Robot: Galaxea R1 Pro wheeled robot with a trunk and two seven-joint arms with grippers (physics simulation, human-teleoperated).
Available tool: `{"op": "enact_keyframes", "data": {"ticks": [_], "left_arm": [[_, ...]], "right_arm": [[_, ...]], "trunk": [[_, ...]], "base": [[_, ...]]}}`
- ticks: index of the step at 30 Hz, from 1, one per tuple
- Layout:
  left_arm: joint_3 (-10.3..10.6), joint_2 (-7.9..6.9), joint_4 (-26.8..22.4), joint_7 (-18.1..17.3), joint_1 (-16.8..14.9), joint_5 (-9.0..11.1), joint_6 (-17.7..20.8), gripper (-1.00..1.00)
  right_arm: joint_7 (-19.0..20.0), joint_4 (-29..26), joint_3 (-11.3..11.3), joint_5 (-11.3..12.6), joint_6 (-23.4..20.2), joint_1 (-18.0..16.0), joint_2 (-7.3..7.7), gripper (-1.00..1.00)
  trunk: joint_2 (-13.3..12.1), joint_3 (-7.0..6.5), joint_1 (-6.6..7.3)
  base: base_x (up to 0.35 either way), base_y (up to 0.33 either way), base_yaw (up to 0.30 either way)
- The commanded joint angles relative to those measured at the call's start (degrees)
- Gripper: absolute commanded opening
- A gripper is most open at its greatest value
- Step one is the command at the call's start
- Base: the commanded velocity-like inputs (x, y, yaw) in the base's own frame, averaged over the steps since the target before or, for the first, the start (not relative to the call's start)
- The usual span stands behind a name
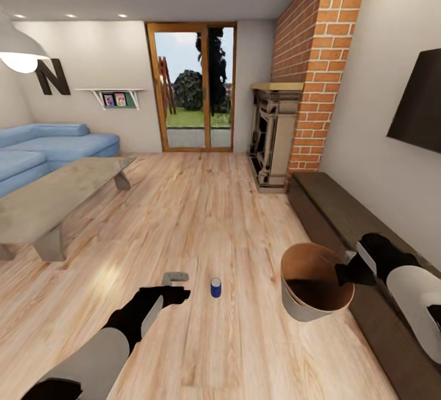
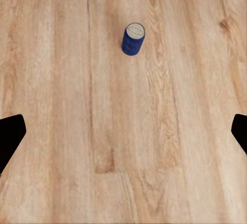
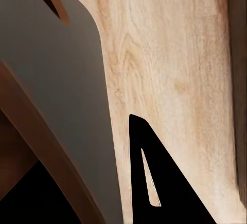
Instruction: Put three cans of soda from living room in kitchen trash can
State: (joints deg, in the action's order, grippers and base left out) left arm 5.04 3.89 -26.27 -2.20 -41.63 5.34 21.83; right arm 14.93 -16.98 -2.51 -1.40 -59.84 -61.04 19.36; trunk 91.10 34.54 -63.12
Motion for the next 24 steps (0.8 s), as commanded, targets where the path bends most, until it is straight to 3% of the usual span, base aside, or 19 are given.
{"op": "enact_keyframes", "data": {"ticks": [1, 8, 24], "left_arm": [[0.09, 0.09, 0.16, 0.0, -0.11, 0.01, 0.02, 1.0], [0.29, 0.3, 0.15, 0.18, -0.27, 0.09, -0.01, 1.0], [0.33, 0.32, 0.08, 0.01, -0.29, 0.12, 0.06, 1.0]], "right_arm": [[0.22, 0.0, 0.3, 1.76, -0.16, -0.17, 0.45, -1.0], [0.35, 0.02, 0.01, 1.52, -0.16, -0.42, 1.92, -1.0], [0.32, 0.19, -0.92, 1.25, -0.16, -0.38, 2.96, -1.0]], "trunk": [[0.0, 0.0, 0.0], [0.0, 0.0, 0.0], [0.0, 0.0, 0.0]], "base": [[0.325, 0.0, 0.0], [0.325, 0.0, 0.0], [0.322, -0.039, 0.0]]}}
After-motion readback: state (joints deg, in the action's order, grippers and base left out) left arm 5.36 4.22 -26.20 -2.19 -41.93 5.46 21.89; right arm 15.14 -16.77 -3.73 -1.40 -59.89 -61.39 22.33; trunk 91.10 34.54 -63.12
